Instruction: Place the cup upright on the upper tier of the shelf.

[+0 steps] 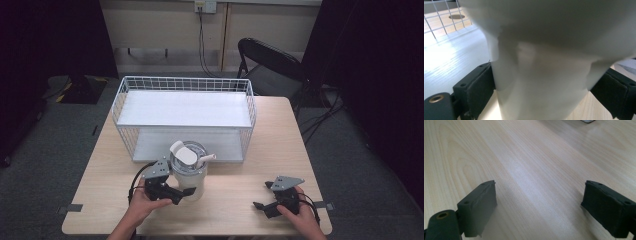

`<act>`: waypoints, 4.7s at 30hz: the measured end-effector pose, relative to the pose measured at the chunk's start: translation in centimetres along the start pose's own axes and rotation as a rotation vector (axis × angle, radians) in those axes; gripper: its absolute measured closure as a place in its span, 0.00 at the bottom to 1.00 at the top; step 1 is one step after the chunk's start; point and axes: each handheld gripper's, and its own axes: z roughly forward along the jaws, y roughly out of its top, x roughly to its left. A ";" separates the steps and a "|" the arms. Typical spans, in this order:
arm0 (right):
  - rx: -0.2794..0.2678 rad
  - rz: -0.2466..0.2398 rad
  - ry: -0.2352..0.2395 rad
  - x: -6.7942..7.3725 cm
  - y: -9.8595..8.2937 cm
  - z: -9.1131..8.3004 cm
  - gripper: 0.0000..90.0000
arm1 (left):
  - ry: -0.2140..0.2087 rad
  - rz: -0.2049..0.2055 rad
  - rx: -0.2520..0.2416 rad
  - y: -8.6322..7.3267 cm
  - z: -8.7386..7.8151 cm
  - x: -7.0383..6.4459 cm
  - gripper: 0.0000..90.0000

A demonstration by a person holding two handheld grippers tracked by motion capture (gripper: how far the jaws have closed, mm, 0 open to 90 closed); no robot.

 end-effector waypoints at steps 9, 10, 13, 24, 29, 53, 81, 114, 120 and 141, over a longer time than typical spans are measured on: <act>0.000 0.000 0.000 0.0 0.0 0.0 0.13 | 0.008 0.029 -0.022 0.1 0.4 0.0 0.09; 0.000 0.000 0.000 0.0 0.0 0.0 0.13 | 0.009 0.010 -0.042 0.2 0.7 -0.1 0.09; 0.000 0.000 0.000 0.0 0.0 0.0 0.13 | 0.006 0.020 -0.063 0.4 0.9 -0.1 0.08; 0.000 0.000 0.000 0.0 0.0 0.0 0.13 | 0.005 0.008 -0.133 0.3 1.3 -0.1 0.07; 0.000 -0.001 -0.001 0.0 0.0 0.0 0.13 | 0.005 0.005 -0.157 0.2 1.6 -0.2 0.08; 0.000 0.001 -0.003 0.1 -0.1 -0.1 0.13 | 0.061 -0.038 -0.151 2.4 -0.4 -0.2 0.11; 0.000 0.001 -0.002 0.1 0.0 -0.1 0.13 | 0.056 -0.063 -0.125 5.2 -1.1 -0.3 0.11; 0.000 0.001 -0.002 0.0 0.0 -0.1 0.13 | 0.084 -0.062 -0.197 10.5 -3.4 0.3 0.11; 0.000 0.002 -0.002 0.0 0.0 -0.1 0.13 | 0.094 -0.062 -0.213 11.6 -3.9 0.5 0.11; 0.000 0.001 -0.002 0.1 -0.1 -0.1 0.13 | 0.103 -0.070 -0.229 15.0 -5.5 0.8 0.11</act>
